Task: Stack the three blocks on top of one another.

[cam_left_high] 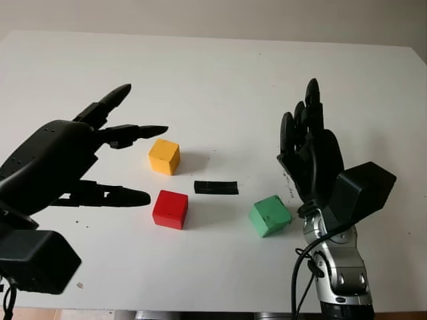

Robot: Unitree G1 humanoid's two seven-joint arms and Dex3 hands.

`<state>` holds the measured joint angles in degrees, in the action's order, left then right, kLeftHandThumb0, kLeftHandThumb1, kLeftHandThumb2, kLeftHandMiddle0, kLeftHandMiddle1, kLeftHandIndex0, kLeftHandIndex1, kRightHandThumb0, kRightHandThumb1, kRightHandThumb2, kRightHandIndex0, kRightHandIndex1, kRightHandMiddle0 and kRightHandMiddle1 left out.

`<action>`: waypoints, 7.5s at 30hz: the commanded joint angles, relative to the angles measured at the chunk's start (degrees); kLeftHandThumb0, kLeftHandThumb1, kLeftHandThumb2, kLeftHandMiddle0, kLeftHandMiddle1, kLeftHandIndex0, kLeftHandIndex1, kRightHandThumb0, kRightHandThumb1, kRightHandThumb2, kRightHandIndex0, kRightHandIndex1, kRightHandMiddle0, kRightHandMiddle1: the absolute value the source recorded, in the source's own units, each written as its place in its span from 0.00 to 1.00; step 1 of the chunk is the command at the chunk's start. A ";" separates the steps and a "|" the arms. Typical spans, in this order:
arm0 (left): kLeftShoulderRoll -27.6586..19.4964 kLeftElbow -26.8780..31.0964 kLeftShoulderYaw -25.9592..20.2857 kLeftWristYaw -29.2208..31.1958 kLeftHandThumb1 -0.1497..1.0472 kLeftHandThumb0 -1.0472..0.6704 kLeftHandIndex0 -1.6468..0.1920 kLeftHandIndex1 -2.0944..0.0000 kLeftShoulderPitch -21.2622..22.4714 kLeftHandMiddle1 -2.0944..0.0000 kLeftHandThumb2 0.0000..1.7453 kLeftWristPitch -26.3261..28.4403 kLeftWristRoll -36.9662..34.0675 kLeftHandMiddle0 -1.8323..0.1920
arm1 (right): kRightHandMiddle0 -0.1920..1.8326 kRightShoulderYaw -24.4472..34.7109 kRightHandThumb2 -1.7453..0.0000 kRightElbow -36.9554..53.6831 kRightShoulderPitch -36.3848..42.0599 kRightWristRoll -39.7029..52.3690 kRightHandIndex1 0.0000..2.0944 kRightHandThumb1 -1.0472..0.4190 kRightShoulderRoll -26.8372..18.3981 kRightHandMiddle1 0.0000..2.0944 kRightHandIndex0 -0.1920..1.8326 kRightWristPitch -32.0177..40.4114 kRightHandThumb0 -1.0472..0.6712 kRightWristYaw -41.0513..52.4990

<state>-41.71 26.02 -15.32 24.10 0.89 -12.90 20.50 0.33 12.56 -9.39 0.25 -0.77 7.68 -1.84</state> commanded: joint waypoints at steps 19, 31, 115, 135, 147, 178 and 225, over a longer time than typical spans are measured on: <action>-0.73 2.00 7.48 3.29 0.93 0.12 0.59 0.96 -0.57 0.98 0.03 1.52 6.36 0.96 | 0.00 0.37 0.64 0.79 0.45 0.03 0.00 0.00 0.16 0.00 0.00 -0.36 0.23 -0.10; 0.26 4.50 8.81 2.25 0.92 0.11 0.55 0.93 -1.83 0.97 0.03 3.68 14.10 0.94 | 0.00 0.68 0.64 0.96 0.77 0.70 0.00 0.00 0.53 0.00 0.00 -0.73 0.23 -0.15; 3.36 -11.67 26.27 13.80 0.99 0.37 0.74 0.36 33.65 0.97 0.03 0.22 9.63 0.79 | 0.00 0.78 0.65 -0.33 0.10 -0.31 0.00 0.00 0.47 0.00 0.00 -2.43 0.23 0.25; 7.50 -21.16 34.96 16.16 0.97 0.34 0.77 0.19 38.56 0.97 0.03 -0.67 13.49 0.77 | 0.00 0.28 0.66 -0.16 1.02 -0.72 0.00 0.00 1.44 0.01 0.00 -3.08 0.23 -1.19; 8.50 -23.91 35.62 14.43 0.98 0.35 0.80 0.17 38.46 0.98 0.03 -2.23 15.29 0.79 | 0.00 0.12 0.66 0.09 1.45 -1.18 0.00 0.00 1.07 0.00 0.00 -2.78 0.23 -0.87; 8.24 -25.53 36.45 14.23 0.99 0.22 0.88 0.93 37.29 0.99 0.03 -5.44 16.42 0.98 | 0.00 0.04 0.67 0.22 1.99 -0.57 0.00 0.00 1.46 0.00 0.00 -2.72 0.22 -0.60; -9.28 -30.17 18.85 15.53 0.85 0.15 0.78 0.97 39.39 0.99 0.03 1.87 -0.58 0.96 | 0.00 -0.36 0.66 0.67 1.53 -1.10 0.00 0.00 1.39 0.00 0.00 -1.35 0.20 -0.52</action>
<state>-50.74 -2.63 2.35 40.68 39.73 -8.99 19.11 -0.14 12.22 -7.61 -0.72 0.79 5.91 -2.24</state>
